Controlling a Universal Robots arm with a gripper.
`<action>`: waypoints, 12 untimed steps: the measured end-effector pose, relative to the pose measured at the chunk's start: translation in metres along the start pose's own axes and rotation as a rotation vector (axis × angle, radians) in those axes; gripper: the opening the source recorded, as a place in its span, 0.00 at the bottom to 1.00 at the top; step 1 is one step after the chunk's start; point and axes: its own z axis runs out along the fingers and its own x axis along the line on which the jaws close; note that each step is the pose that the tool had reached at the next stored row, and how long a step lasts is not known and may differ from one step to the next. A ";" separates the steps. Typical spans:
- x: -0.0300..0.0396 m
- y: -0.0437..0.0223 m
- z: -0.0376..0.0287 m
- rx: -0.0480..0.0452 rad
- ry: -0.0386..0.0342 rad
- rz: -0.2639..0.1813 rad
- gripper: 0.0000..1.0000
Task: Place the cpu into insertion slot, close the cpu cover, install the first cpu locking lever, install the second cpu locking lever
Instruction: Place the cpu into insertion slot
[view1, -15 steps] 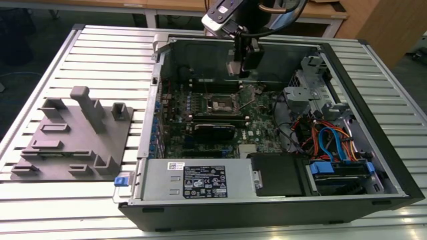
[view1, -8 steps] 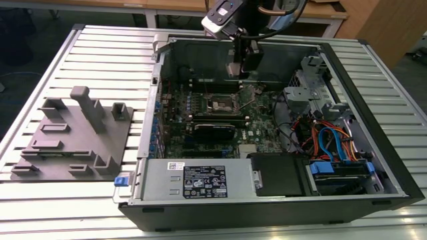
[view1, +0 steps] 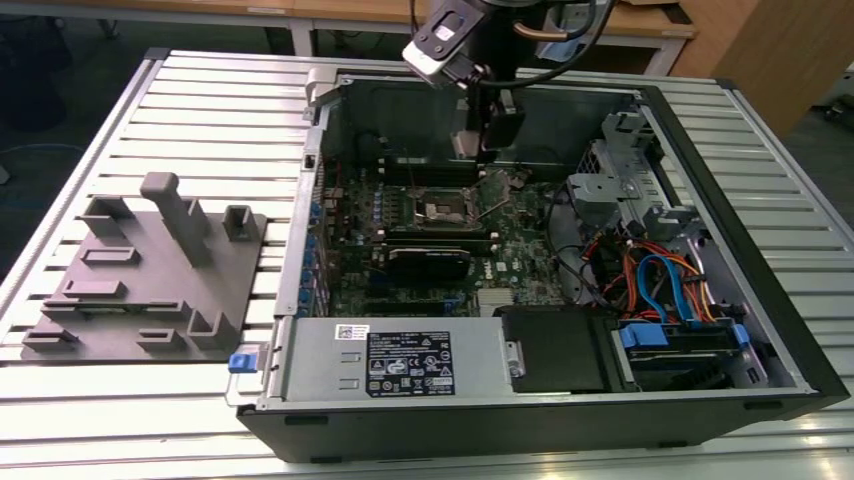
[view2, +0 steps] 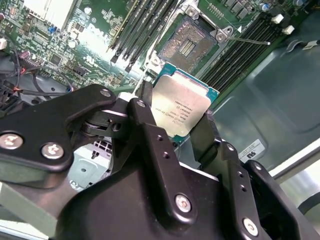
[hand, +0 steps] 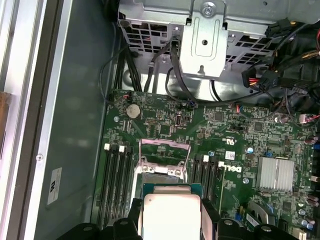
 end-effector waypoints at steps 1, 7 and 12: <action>0.0000 0.0000 0.0013 0.0000 0.0000 0.000 0.54; -0.0002 -0.0004 0.0086 -0.0001 0.0001 0.000 0.54; -0.0003 -0.0006 0.0136 0.0000 -0.0001 0.000 0.54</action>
